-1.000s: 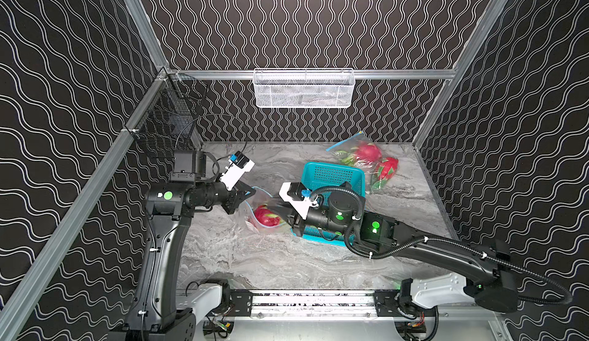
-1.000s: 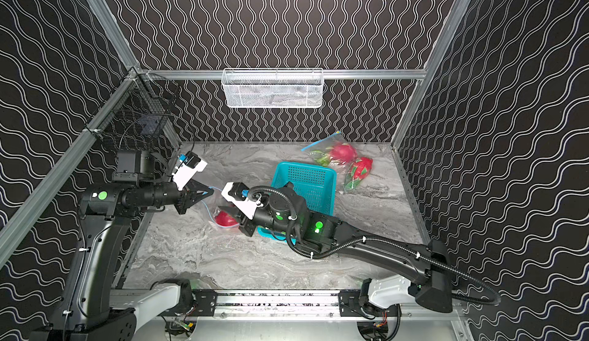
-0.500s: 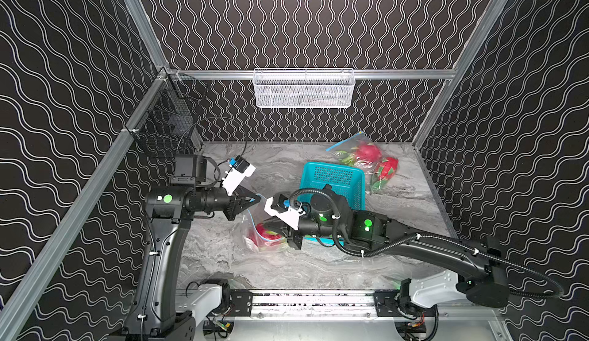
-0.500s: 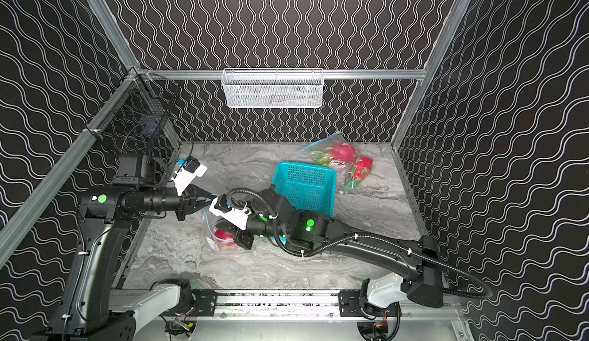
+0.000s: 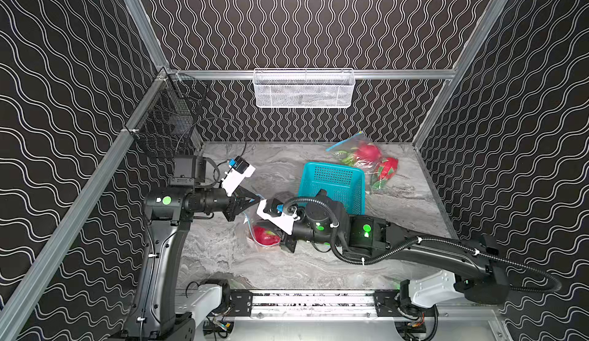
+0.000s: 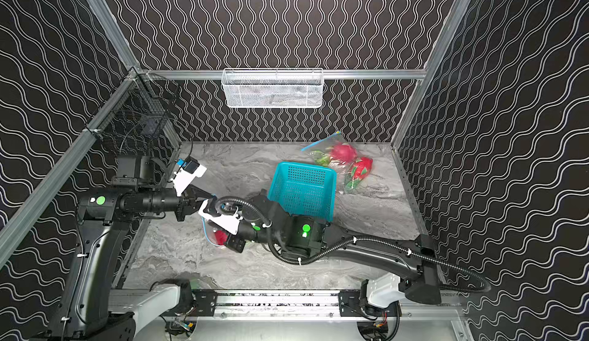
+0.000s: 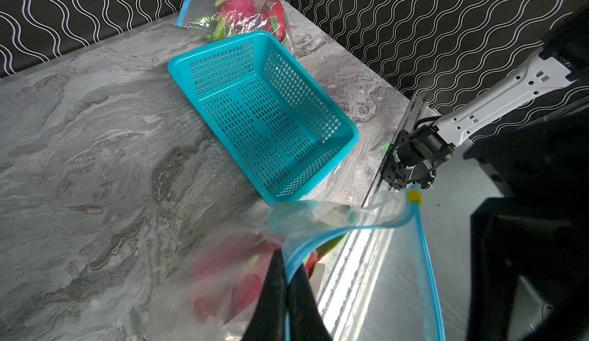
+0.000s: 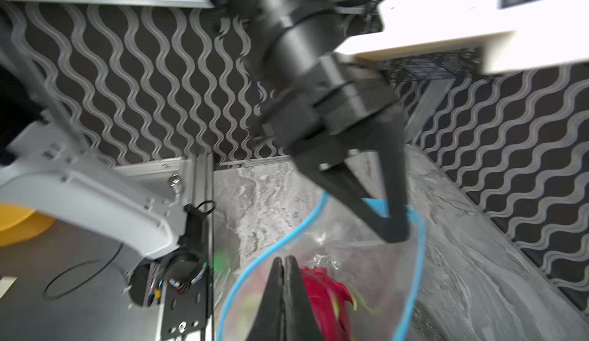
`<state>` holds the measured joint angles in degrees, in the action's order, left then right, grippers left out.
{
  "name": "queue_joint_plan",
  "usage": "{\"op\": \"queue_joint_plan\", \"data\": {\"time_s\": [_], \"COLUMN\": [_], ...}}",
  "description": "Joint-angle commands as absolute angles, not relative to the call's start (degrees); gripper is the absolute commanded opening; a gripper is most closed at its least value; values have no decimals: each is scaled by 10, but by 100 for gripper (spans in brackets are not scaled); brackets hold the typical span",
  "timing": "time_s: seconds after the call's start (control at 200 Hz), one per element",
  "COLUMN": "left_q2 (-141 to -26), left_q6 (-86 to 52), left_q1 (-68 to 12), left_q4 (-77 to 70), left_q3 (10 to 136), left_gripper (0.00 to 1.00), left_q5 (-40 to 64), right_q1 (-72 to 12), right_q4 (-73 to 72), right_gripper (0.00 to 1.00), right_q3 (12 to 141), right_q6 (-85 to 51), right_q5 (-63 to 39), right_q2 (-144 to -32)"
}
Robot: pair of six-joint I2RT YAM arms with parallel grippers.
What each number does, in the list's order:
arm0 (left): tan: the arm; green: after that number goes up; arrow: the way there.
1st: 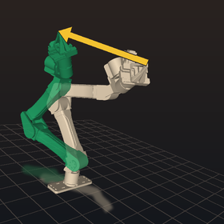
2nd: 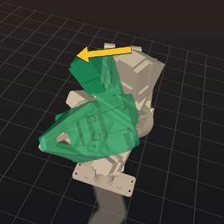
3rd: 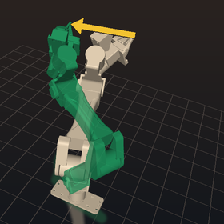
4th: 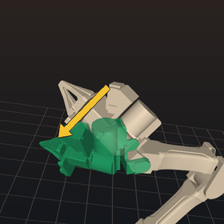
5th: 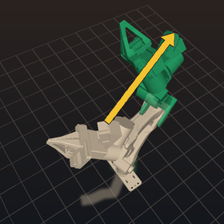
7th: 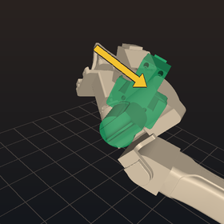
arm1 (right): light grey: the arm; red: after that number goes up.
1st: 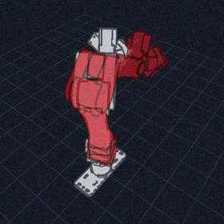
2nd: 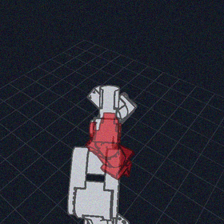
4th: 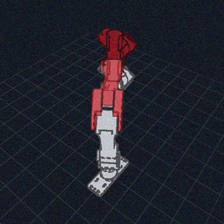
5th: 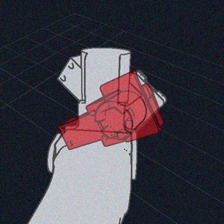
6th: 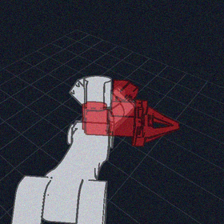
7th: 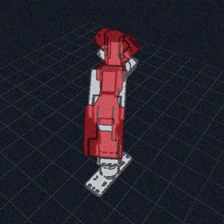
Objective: Open the zip-top bag and take out the dragon fruit
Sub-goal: Pick up the dragon fruit from the zipper food storage bag.
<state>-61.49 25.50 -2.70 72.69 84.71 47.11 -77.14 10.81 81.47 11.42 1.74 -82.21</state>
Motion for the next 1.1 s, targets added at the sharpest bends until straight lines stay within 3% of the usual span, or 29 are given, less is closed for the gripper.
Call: {"op": "queue_joint_plan", "data": {"time_s": [0.0, 0.325, 0.46, 0.806, 1.091], "left_q2": [-616, -612, -611, -617, -616], "left_q6": [259, 259, 263, 251, 243], "left_q1": [-27, -27, -27, -28, -28], "left_q4": [713, 713, 714, 695, 685], "left_q3": [847, 850, 852, 846, 839], "left_gripper": [0, 0, 0, 0, 0], "left_q5": [485, 487, 485, 490, 496], "right_q1": [-772, -715, -695, -706, -696], "right_q4": [150, 273, 333, 425, 452], "right_gripper": [3, 13, 32, 57, 56], "right_q3": [839, 906, 921, 890, 901], "right_q6": [145, 143, 150, 242, 318], "right_q5": [15, -2, -22, -46, -3], "right_q2": [-839, -906, -927, -947, -1003]}}
